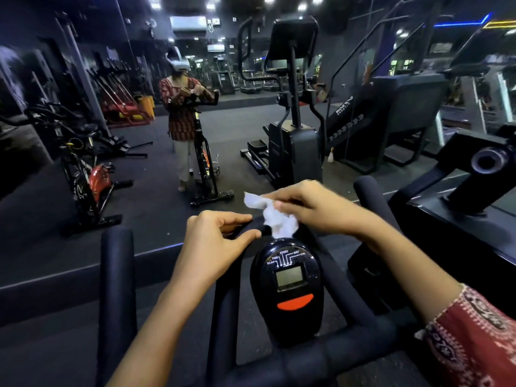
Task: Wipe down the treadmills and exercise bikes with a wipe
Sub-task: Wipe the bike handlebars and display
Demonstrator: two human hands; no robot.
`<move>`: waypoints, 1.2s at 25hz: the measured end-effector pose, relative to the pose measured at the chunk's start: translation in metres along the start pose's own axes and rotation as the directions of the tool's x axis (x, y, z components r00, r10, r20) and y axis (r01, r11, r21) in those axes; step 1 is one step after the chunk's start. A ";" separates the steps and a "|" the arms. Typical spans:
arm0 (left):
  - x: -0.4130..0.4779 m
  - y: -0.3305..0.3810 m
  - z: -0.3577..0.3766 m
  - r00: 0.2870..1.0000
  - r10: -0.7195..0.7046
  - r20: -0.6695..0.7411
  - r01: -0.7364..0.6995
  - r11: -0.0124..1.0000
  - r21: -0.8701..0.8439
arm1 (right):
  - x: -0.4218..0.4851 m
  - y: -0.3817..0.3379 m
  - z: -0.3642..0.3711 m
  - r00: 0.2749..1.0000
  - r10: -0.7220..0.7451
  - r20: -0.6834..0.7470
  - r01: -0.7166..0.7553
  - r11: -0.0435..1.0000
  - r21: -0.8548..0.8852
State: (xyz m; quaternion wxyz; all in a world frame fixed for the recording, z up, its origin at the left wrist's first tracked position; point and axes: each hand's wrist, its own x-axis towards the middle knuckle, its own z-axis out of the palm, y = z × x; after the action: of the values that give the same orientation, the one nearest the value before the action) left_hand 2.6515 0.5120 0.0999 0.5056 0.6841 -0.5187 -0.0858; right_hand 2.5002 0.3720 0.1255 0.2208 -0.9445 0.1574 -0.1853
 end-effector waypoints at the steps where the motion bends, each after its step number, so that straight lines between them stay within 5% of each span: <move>1: 0.000 0.000 0.000 1.000 0.012 0.003 -0.012 1.000 -0.006 | 0.001 -0.003 0.007 0.999 -0.032 0.022 0.032 0.999 -0.021; 4: -0.001 -0.002 0.000 1.000 0.024 -0.015 -0.024 1.000 0.003 | -0.018 0.004 0.011 0.996 -0.047 0.080 0.041 0.996 0.078; 7: 0.001 -0.001 0.002 0.998 0.059 -0.003 -0.059 0.998 0.028 | -0.034 0.011 0.008 0.999 0.017 -0.030 -0.012 0.987 0.159; 13: 0.005 0.002 0.003 0.993 0.113 0.038 -0.114 0.993 0.040 | -0.033 0.014 -0.019 0.994 0.074 -0.082 -0.078 0.996 -0.042; 16: 0.010 0.001 0.007 0.989 0.134 0.054 -0.136 0.990 0.038 | -0.031 0.015 -0.010 0.967 0.046 0.252 -0.097 0.976 0.193; 19: 0.009 0.000 0.008 0.988 0.148 0.047 -0.150 0.988 0.035 | -0.037 0.016 -0.010 0.948 0.069 0.312 -0.188 0.910 0.369; 23: 0.009 -0.005 0.009 0.973 0.227 0.036 -0.229 0.972 0.048 | -0.044 0.017 0.019 0.995 0.021 -0.094 -0.002 0.980 0.198; 27: 0.008 -0.011 0.011 0.953 0.303 0.020 -0.304 0.952 0.035 | -0.086 0.033 0.012 0.999 -0.024 -0.027 0.029 0.977 0.209; 30: 0.010 -0.014 0.013 0.931 0.365 0.010 -0.365 0.929 0.056 | -0.063 0.016 0.026 0.992 -0.054 -0.114 0.076 0.978 0.196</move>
State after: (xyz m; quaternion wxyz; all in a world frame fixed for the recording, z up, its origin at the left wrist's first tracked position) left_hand 2.6564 0.4951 0.0869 0.4933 0.5899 -0.6388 0.0249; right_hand 2.4524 0.3917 0.0791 0.2998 -0.9107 0.1187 -0.2581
